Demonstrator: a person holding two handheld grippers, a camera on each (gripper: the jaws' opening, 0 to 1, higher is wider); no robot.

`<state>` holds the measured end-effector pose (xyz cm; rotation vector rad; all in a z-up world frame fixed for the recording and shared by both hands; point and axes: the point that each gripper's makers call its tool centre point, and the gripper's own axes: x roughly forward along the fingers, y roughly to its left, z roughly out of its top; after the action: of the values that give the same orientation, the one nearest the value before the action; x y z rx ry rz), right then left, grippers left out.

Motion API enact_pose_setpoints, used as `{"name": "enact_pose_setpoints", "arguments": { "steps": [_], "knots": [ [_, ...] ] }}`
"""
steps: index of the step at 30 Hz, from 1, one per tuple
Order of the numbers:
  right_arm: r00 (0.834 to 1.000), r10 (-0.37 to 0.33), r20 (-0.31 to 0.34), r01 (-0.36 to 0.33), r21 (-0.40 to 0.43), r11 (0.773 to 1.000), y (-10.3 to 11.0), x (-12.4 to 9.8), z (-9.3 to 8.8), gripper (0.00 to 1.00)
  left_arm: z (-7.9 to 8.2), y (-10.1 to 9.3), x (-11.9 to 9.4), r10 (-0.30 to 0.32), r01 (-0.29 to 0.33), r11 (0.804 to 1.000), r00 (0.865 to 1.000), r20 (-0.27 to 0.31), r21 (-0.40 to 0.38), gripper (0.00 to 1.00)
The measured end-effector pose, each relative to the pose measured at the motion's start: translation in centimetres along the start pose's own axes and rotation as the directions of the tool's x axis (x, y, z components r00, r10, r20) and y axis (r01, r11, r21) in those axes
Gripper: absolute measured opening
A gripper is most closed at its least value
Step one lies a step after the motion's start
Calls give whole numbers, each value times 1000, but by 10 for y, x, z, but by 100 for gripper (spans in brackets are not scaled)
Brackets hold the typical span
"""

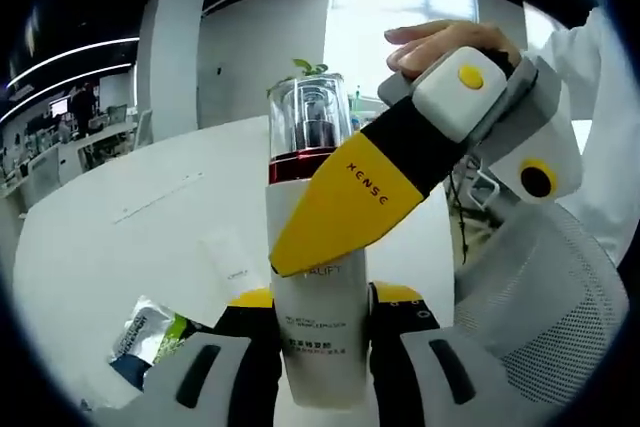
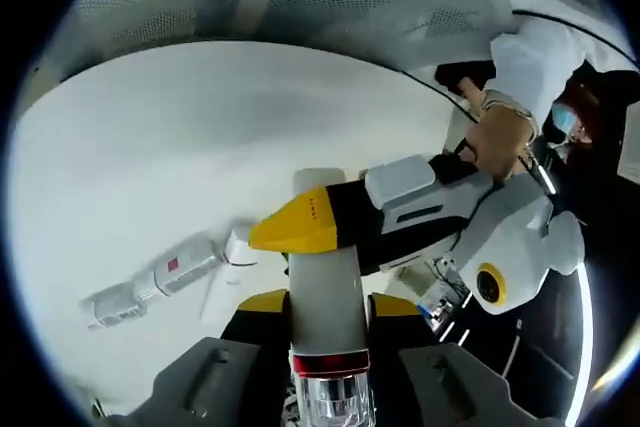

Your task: Arrange the skincare products in the storage area until every visible bottle or jar stands upright without overlapping.

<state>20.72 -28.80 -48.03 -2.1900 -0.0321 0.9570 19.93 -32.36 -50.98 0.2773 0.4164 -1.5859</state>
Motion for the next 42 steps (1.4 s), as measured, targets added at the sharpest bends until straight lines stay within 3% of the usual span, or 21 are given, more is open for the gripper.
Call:
{"name": "enact_pose_setpoints", "arguments": {
  "steps": [6, 14, 20, 25, 33, 35, 42],
  "knots": [
    [999, -30, 28, 30, 13, 999, 3, -3, 4, 21, 0, -6, 0, -12, 13, 1000, 1000, 23, -20, 28],
    [993, -115, -6, 115, 110, 987, -8, -8, -8, 25, 9, -1, -5, -10, 12, 1000, 997, 76, -17, 28],
    [984, -177, -15, 177, 137, 975, -21, -11, -9, 37, 10, 0, -5, 0, 2, 1000, 997, 83, -15, 28],
    [978, -204, -39, 208, 187, 960, -25, -14, -15, 37, 15, 1, -8, -15, 24, 998, 991, 131, -65, 28],
    [952, -289, -100, 305, 275, 912, -40, -24, -32, 53, 20, 2, -10, -13, 26, 997, 987, 162, -77, 28],
    [937, -323, -134, 349, 320, 881, -43, -26, -39, 59, 20, 3, -11, -12, 25, 997, 986, 167, -77, 28],
    [919, -332, -211, 392, 437, 809, -36, -29, -61, 60, 22, 6, -13, -12, 29, 996, 982, 187, -89, 28]
  ]
}}
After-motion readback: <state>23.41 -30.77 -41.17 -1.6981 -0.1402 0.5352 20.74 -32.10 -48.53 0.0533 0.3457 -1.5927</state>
